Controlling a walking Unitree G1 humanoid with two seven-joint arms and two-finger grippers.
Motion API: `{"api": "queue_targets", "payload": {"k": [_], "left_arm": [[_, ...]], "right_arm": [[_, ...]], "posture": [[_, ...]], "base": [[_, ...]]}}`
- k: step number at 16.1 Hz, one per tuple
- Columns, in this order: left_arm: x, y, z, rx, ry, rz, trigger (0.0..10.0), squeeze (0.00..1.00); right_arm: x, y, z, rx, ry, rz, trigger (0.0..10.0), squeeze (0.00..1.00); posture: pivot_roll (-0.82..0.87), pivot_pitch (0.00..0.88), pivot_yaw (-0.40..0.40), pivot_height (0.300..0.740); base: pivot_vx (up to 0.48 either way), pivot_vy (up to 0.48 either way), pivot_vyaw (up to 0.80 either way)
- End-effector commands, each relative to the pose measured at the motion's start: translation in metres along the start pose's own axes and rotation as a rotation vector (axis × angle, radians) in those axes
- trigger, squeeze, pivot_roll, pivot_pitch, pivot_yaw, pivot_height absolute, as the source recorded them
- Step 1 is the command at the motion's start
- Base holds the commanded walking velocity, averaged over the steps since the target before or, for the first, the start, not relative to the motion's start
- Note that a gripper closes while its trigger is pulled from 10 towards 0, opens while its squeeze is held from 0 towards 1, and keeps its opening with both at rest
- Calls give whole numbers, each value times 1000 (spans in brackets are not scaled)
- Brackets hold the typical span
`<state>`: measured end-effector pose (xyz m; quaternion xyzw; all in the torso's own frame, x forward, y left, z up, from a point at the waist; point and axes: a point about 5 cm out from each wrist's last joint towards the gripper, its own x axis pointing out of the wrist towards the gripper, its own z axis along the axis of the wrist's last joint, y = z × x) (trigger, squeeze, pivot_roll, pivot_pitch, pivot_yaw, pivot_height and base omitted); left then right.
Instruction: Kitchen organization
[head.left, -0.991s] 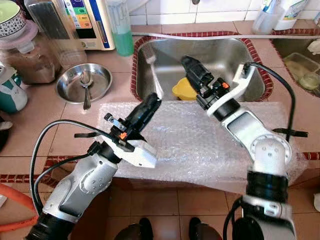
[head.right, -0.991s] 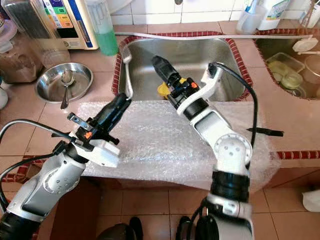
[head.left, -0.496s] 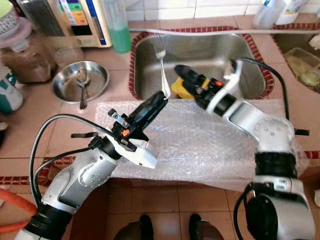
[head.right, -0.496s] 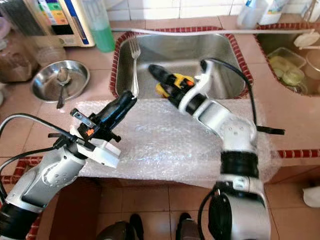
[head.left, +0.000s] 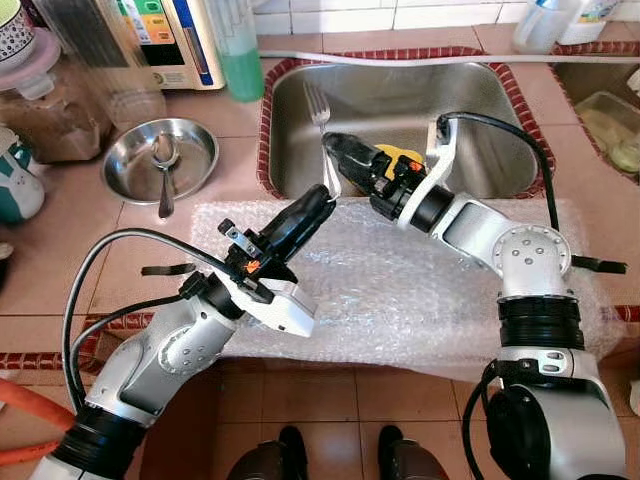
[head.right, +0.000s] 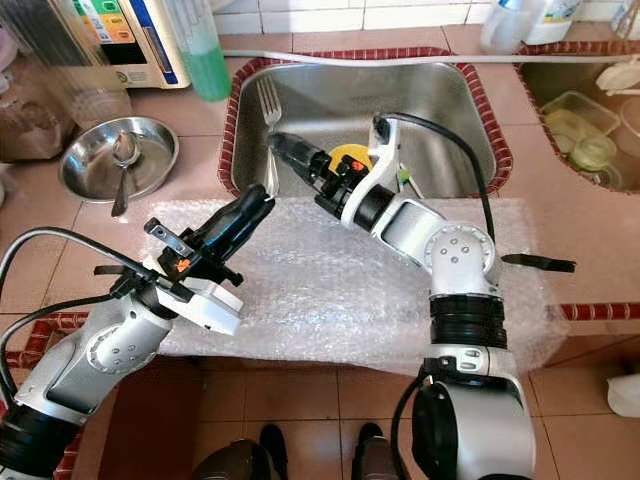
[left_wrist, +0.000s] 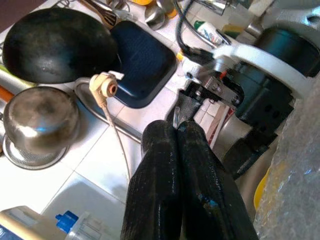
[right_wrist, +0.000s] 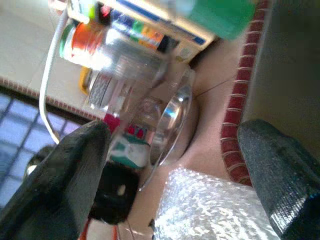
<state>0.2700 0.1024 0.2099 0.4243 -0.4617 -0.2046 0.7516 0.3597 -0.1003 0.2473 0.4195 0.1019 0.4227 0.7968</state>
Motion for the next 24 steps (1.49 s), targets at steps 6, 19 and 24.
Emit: {"api": "queue_targets", "payload": {"k": [6,19,24], "left_arm": [[-5,-7,10,-22,-37,-28,0,0],[-1,-5,11,-26,-43,-12,0,0],[-2,-6,11,-23,-46,-20,0,0]], "right_arm": [[13,5,14,62,-61,93,4039,0],[25,19,-1,190,-76,209,0,0],[22,10,3,202,-78,132,0,0]], "posture": [[-56,326,81,740],[-53,330,81,740],[-57,330,74,740]], "base": [[0,0,0],[0,0,0],[0,0,0]]}}
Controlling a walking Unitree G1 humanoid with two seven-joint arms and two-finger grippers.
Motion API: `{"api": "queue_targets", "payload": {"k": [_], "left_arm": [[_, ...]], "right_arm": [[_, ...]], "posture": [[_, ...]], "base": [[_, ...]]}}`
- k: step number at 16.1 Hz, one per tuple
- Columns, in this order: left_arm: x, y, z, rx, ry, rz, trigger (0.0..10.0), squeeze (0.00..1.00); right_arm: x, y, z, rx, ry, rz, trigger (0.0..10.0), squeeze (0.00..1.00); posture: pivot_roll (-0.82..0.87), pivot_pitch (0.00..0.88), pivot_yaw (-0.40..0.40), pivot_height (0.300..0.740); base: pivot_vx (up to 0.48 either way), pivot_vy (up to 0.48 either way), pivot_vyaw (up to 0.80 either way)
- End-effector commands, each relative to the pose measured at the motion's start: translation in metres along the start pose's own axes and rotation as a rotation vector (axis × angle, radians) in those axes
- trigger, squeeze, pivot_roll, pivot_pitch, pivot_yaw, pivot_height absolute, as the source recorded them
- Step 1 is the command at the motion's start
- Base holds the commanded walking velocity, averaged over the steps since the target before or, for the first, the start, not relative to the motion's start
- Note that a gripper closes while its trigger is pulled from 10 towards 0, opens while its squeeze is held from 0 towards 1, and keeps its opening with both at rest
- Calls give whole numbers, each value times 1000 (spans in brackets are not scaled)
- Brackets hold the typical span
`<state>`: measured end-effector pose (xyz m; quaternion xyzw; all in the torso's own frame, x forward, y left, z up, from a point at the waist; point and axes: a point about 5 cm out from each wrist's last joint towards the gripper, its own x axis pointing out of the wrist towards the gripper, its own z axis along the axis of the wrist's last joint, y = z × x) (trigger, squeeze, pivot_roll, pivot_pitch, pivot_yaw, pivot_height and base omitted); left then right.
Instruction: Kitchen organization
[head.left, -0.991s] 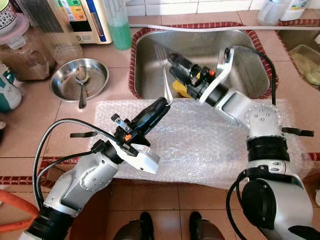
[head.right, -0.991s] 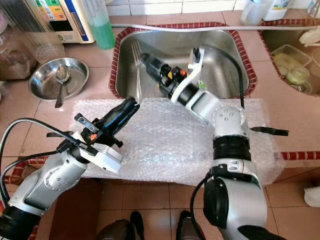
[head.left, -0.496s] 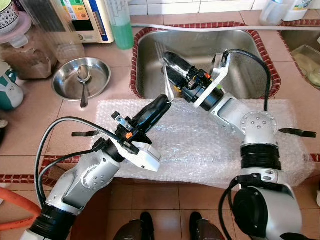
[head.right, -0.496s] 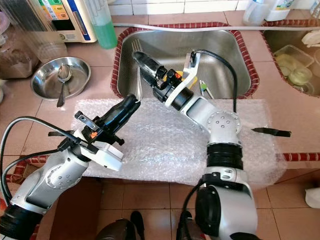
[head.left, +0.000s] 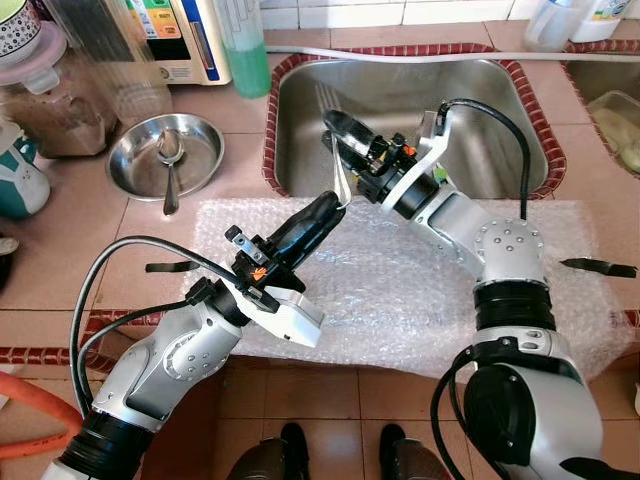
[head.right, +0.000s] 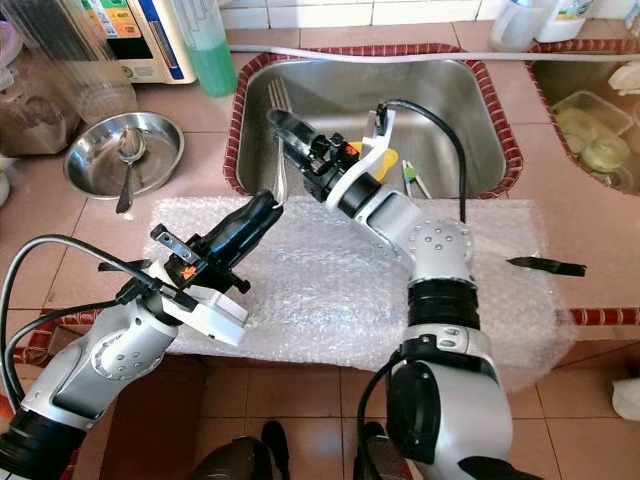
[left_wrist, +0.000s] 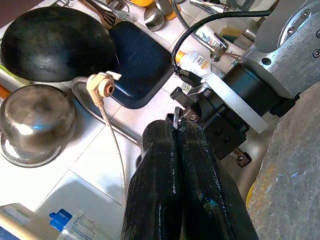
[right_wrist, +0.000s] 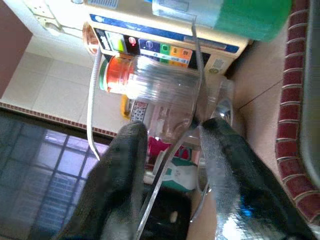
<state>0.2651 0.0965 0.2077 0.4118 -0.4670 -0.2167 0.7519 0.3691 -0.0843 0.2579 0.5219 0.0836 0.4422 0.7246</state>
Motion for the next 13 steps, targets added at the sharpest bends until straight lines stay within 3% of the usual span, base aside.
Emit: {"api": "queue_targets", "payload": {"k": [1,13], "left_arm": [[-2,-2,5,6,-21,-18,0,0],[-2,-3,3,7,-28,-27,0,0]], "right_arm": [[1,2,0,-3,6,-2,0,0],[-1,-3,1,16,2,-23,0,0]], "posture": [[-58,330,73,740],[-66,327,76,740]], "base": [[0,0,0],[0,0,0]]}}
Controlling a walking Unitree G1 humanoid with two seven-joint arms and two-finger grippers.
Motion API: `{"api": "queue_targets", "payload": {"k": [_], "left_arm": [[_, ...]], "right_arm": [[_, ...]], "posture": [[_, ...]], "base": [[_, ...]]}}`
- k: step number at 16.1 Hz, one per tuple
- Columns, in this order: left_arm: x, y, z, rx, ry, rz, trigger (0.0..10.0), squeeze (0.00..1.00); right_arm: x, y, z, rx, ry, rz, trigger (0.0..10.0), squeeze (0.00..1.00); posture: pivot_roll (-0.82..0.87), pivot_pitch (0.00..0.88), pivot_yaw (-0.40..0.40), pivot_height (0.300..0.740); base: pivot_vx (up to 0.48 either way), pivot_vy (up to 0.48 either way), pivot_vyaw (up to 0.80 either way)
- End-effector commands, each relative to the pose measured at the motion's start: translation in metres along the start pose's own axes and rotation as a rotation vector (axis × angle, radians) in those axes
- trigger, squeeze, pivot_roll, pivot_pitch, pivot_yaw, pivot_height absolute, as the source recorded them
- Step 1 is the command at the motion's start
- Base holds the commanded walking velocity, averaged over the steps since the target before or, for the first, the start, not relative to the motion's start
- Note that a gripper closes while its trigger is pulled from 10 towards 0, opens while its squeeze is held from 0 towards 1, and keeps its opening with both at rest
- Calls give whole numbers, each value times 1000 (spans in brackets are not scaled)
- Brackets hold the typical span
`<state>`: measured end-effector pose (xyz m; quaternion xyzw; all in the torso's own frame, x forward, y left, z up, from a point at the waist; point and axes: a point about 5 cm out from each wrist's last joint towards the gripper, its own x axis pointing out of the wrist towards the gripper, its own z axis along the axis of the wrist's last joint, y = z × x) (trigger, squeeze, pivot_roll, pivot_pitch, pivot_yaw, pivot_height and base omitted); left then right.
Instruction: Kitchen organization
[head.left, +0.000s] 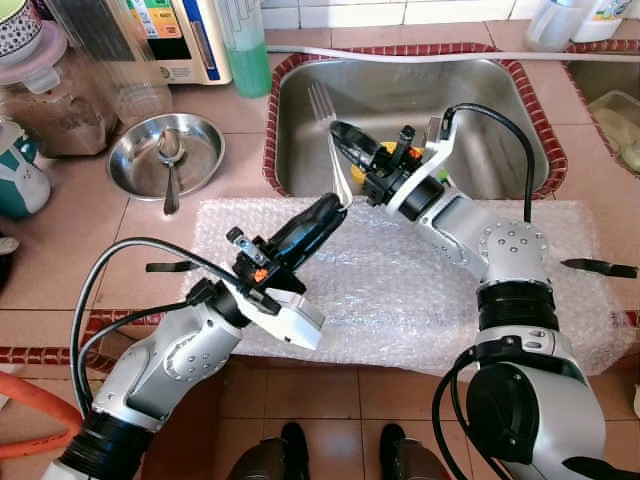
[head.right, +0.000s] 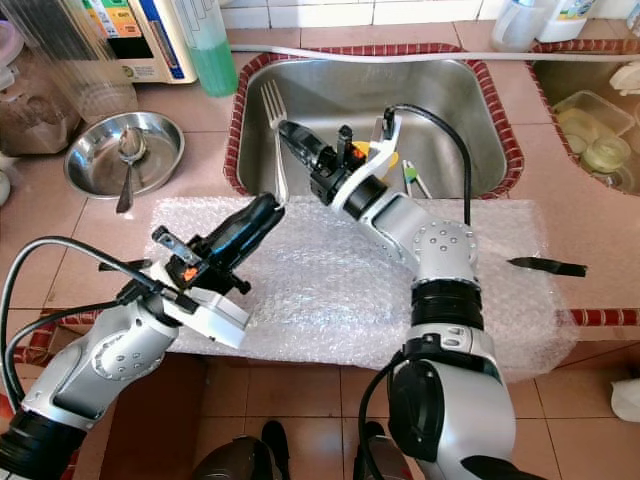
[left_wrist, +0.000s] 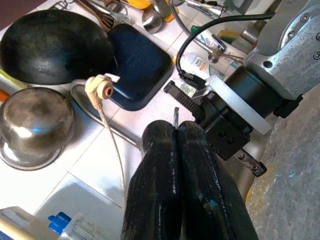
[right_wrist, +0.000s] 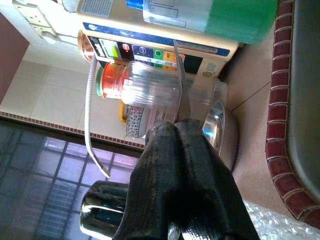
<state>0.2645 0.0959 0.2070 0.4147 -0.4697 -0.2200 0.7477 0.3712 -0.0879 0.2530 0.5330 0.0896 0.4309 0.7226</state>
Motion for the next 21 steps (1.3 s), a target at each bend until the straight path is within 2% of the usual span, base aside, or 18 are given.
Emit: {"api": "queue_targets", "payload": {"k": [1,8,9,10,11,12,13,21], "left_arm": [[-2,-2,2,5,-18,-20,0,0],[-2,-5,6,9,-48,-46,0,0],[-3,-6,6,1,-48,-46,0,63],[-3,-6,8,1,-60,-54,1451,1000],[-3,-7,8,-3,-65,-63,1922,1000],[-3,-7,8,-4,-66,-64,510,1000],[-3,-6,7,-1,-64,-59,0,1000],[-3,-7,6,0,-58,-59,0,1000]], "right_arm": [[1,2,-1,-10,19,-5,0,0],[1,3,-1,-23,24,-2,0,0],[1,3,0,-26,22,-1,0,0],[1,3,0,-28,21,0,0,0],[1,3,0,-30,20,1,0,0],[1,4,0,-30,21,2,0,0],[1,5,0,-31,20,5,0,0],[-1,4,0,-50,10,-4,0,0]], "posture": [[-67,327,76,740],[-66,321,78,740],[-65,321,78,740],[-65,319,77,740],[-64,320,78,740],[-63,319,78,740],[-64,319,79,740],[-68,321,81,740]], "base": [[0,0,0],[0,0,0],[0,0,0],[0,0,0],[0,0,0],[0,0,0],[0,0,0],[0,0,0]]}}
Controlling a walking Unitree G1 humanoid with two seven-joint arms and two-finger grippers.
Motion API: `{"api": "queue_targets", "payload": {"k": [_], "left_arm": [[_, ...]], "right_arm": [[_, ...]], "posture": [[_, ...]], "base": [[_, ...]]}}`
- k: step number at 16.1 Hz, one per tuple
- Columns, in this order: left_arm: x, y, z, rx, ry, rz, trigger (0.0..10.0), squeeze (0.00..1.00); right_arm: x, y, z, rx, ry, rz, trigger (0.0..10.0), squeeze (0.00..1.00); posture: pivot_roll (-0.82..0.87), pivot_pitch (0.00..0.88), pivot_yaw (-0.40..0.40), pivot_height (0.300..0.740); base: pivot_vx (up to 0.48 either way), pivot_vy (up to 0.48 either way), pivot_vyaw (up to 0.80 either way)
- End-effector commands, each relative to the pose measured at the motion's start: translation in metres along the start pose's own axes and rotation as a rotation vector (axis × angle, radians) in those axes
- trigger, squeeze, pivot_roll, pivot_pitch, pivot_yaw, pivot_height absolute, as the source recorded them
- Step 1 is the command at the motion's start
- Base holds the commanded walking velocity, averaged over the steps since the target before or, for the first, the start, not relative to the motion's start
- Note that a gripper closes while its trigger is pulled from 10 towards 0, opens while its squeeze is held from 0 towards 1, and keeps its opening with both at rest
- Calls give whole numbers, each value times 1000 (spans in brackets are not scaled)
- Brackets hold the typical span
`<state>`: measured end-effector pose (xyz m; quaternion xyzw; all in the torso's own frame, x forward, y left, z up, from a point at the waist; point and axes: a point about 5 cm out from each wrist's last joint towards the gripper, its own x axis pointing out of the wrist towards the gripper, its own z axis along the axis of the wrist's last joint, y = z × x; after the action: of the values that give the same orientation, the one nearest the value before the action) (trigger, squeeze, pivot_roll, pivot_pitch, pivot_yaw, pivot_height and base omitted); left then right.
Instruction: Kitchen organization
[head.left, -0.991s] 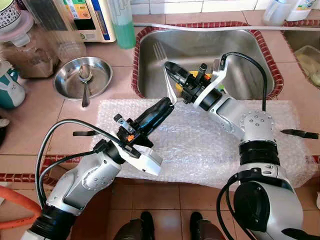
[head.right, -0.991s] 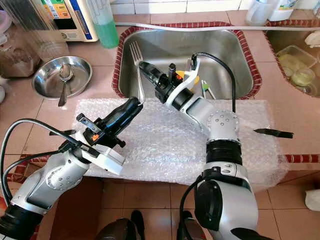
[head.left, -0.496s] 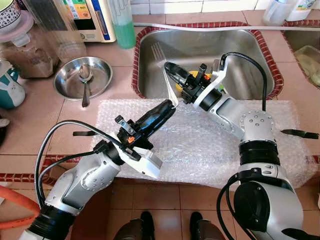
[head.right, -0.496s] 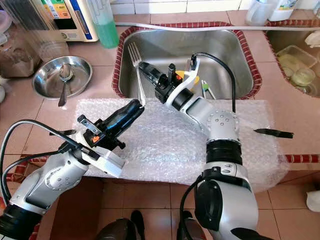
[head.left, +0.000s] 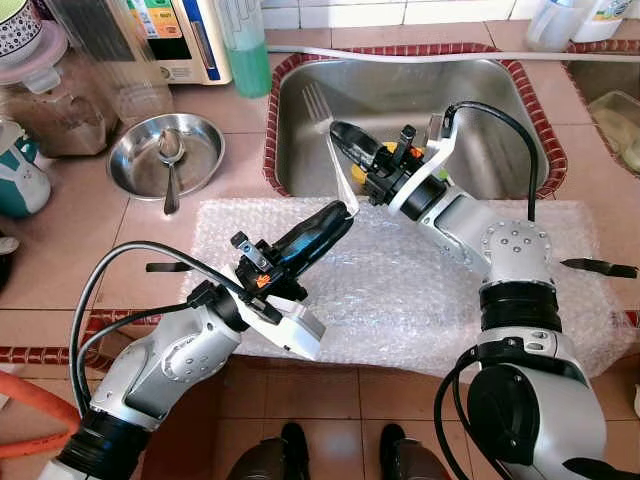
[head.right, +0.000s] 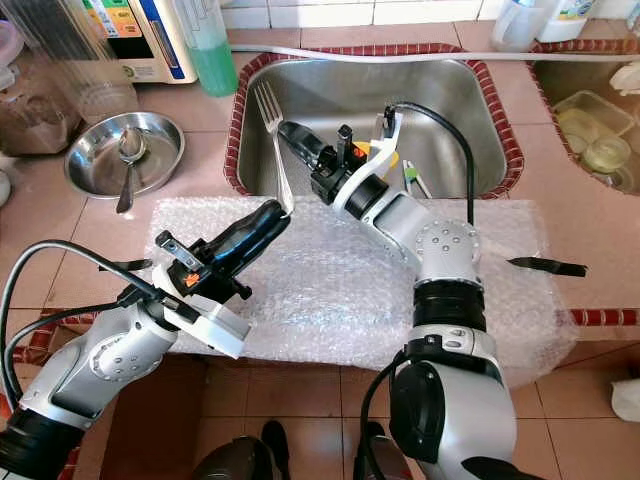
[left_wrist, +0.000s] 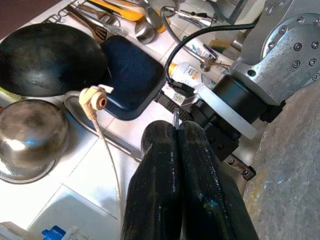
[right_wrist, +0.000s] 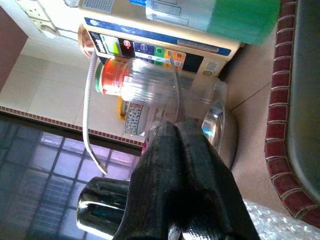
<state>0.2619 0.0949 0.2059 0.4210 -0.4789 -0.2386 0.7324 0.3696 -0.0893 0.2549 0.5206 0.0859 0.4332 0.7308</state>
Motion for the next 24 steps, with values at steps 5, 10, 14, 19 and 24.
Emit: {"api": "queue_targets", "payload": {"k": [5,10,14,19,24], "left_arm": [[-2,-7,3,-23,-13,-31,10000,1000],[-1,-6,2,-26,-13,-27,10000,1000],[-2,-7,0,-31,-5,-34,10000,1000],[-3,-6,-5,-24,24,-32,10000,1000],[-1,-2,-10,-29,67,-4,10000,1000]], "right_arm": [[0,1,0,-42,-29,-23,0,0],[-1,1,4,-61,-47,-31,0,0],[-6,-3,14,-103,-123,-88,0,0],[-19,-15,37,-325,-254,-302,0,0],[-22,-8,20,-528,-95,-278,0,0]], "posture": [[-69,320,83,740],[-71,318,83,740],[-70,316,86,740],[-67,309,90,740],[-68,299,92,740]], "base": [[0,0,0],[0,0,0],[0,0,0],[0,0,0],[0,0,0]]}}
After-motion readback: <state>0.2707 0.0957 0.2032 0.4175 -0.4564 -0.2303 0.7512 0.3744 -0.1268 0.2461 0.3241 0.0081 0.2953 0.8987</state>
